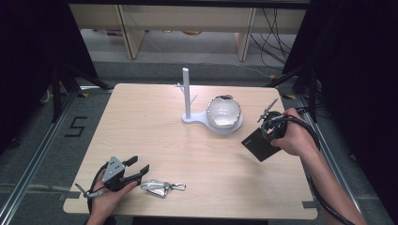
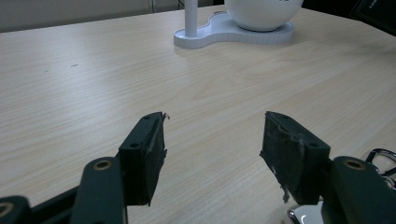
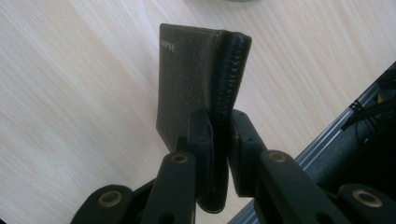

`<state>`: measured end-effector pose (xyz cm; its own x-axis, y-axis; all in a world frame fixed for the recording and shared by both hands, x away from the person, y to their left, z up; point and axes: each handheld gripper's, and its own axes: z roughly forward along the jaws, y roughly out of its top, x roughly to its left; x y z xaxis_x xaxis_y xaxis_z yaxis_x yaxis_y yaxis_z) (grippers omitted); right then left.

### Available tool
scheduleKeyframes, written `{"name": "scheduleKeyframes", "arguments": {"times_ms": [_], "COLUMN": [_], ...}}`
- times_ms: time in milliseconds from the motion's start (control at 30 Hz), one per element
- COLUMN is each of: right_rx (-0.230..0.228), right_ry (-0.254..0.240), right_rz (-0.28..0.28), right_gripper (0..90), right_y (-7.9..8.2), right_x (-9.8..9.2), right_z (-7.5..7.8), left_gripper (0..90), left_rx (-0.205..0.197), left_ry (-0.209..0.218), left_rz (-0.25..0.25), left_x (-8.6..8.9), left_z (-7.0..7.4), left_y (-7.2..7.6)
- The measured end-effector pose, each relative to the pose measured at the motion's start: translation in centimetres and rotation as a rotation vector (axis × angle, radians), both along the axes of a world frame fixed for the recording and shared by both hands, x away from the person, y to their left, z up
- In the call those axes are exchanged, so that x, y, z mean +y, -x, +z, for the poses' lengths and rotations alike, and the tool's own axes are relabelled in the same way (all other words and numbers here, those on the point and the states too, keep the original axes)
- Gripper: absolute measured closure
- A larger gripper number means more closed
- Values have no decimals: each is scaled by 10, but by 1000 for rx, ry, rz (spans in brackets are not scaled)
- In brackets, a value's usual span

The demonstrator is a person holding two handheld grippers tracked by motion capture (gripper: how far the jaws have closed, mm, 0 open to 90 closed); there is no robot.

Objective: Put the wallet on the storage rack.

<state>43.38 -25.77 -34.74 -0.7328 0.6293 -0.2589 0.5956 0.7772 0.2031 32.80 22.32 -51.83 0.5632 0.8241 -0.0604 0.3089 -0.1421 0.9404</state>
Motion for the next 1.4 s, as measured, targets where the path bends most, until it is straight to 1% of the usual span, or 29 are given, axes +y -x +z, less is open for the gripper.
{"name": "scheduleKeyframes", "arguments": {"times_ms": [33,67,100,167,233,267,300,333,367,400,467,567,667,700,733,800,900,933,967,1000,1100,1133,1167,1200,1233,1333,1400], "right_rx": [-2,-3,-1,-13,-20,-20,-19,-17,-10,-7,-16,-20,-25,-27,-35,-35,-46,-47,-54,-62,-65,-63,-62,-65,-66,-72,-76], "right_ry": [9,10,18,36,38,41,40,43,44,46,60,55,62,68,68,65,71,89,93,93,91,92,92,98,99,103,107], "right_rz": [9,0,15,28,22,28,54,59,36,47,62,75,95,84,86,80,86,115,106,110,117,128,124,143,136,133,140], "right_gripper": [816,816,816,817,816,817,817,816,816,816,817,817,817,817,817,817,817,817,817,817,817,817,817,817,817,817,817], "right_y": [-1,-1,-2,-4,-3,-4,-6,-7,-5,-6,-6,-7,-9,-10,-10,-11,-13,-15,-15,-16,-16,-17,-16,-18,-18,-19,-21], "right_x": [0,1,1,2,4,4,4,4,5,5,5,4,4,4,4,5,6,6,7,8,9,10,11,12,13,15,17], "right_z": [1,1,2,3,3,3,2,2,2,2,2,3,5,6,7,10,14,16,17,18,20,20,21,22,22,26,28], "left_gripper": [387,387,387,387,387,387,387,388,387,387,386,385,386,385,385,386,385,386,386,386,386,386,386,386,386,385,386], "left_rx": [-1,-6,-1,-5,-4,-3,-8,-10,-9,-11,-16,-19,-18,-21,-16,-18,-19,-19,-18,-17,-19,-20,-20,-21,-18,-18,-20], "left_ry": [1,8,6,9,7,5,10,11,8,4,8,6,8,10,4,4,8,6,8,9,8,8,6,10,4,3,7], "left_rz": [1,2,0,-1,0,0,0,-1,3,4,3,2,8,6,10,9,1,0,-1,-1,1,0,3,3,6,8,7], "left_x": [0,0,0,0,1,1,0,0,0,0,0,-1,0,0,0,0,0,-1,-1,-1,-1,-1,0,0,0,1,0], "left_z": [0,0,0,0,0,0,0,0,0,0,0,1,1,1,1,1,0,0,0,0,0,0,0,0,1,1,1], "left_y": [0,0,0,0,0,0,0,0,0,1,0,0,0,0,1,0,0,0,0,0,0,0,0,0,1,1,1]}}
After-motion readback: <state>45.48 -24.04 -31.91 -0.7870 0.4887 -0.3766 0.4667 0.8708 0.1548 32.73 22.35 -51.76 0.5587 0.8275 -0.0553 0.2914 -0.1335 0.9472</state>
